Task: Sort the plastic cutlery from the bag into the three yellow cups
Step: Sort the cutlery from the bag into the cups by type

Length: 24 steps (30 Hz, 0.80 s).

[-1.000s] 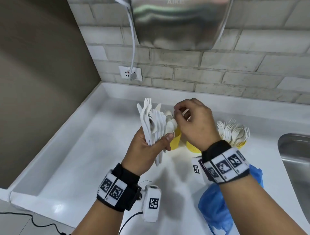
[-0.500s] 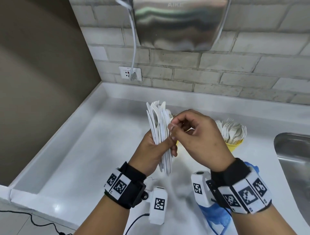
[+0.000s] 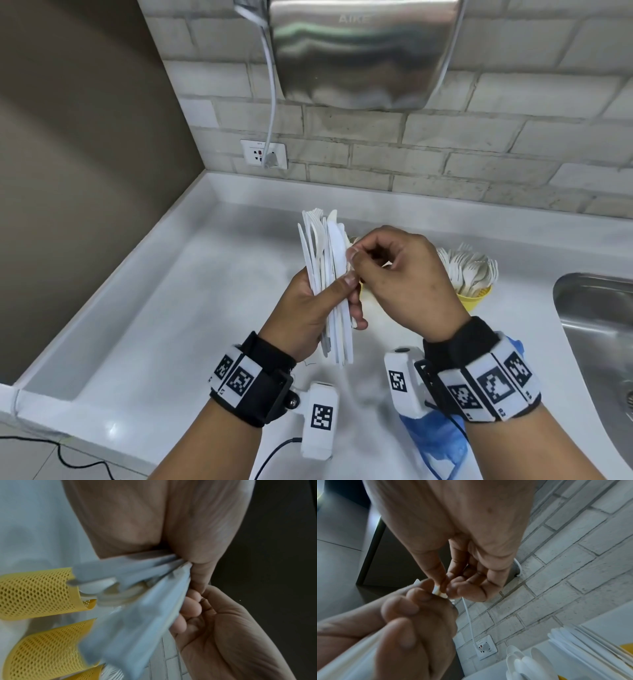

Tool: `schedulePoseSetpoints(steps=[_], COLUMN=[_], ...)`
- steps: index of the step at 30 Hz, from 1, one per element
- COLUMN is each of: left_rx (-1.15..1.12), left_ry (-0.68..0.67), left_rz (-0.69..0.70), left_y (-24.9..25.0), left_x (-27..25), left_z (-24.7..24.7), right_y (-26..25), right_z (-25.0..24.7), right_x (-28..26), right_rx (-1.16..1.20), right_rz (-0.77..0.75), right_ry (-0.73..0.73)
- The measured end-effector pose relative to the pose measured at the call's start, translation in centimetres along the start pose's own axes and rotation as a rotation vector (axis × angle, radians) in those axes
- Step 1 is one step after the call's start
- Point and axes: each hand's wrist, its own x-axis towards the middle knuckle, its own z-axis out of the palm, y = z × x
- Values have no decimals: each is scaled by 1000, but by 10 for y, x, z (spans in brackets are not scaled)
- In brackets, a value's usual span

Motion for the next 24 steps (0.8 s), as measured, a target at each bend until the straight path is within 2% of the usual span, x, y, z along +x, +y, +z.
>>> schedulePoseSetpoints(steps=[5,11,24], left_rx=[23,105,198], left_ry=[-16,-37,-19], left_rz=[-18,-20,-34], left_y=[2,4,5], left_x=[-2,-2,-3], left_z=[5,5,5], right_y=[8,3,5], right_z=[-2,-4,-10], right_x=[9,12,17], right_rx=[-63,-2,-6], right_rz=[-14,27,9], right_ry=[137,80,178])
